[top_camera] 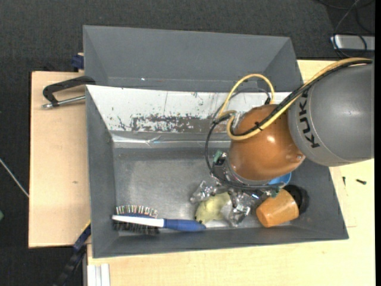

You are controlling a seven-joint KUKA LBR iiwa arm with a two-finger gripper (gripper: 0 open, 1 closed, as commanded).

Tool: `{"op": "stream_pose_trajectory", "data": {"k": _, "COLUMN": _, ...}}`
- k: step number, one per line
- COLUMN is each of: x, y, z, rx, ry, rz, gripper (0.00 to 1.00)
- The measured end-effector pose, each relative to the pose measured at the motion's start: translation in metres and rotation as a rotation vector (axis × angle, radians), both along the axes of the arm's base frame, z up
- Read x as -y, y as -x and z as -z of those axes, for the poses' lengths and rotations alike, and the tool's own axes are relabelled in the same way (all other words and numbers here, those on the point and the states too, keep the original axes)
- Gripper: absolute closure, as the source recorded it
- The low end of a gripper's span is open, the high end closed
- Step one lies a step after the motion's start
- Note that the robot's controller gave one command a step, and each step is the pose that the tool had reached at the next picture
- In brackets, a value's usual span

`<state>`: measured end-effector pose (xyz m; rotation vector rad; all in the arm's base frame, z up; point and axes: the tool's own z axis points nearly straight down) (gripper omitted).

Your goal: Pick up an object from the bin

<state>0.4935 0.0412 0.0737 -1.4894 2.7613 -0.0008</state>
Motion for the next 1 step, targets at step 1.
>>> {"op": "stream_pose_trajectory", "data": {"k": 1, "x": -0.0023, "y": -0.0023, "z": -0.0018, "rx": 0.008, "ry": -0.005, "rz": -0.001, "gripper": 1.0}}
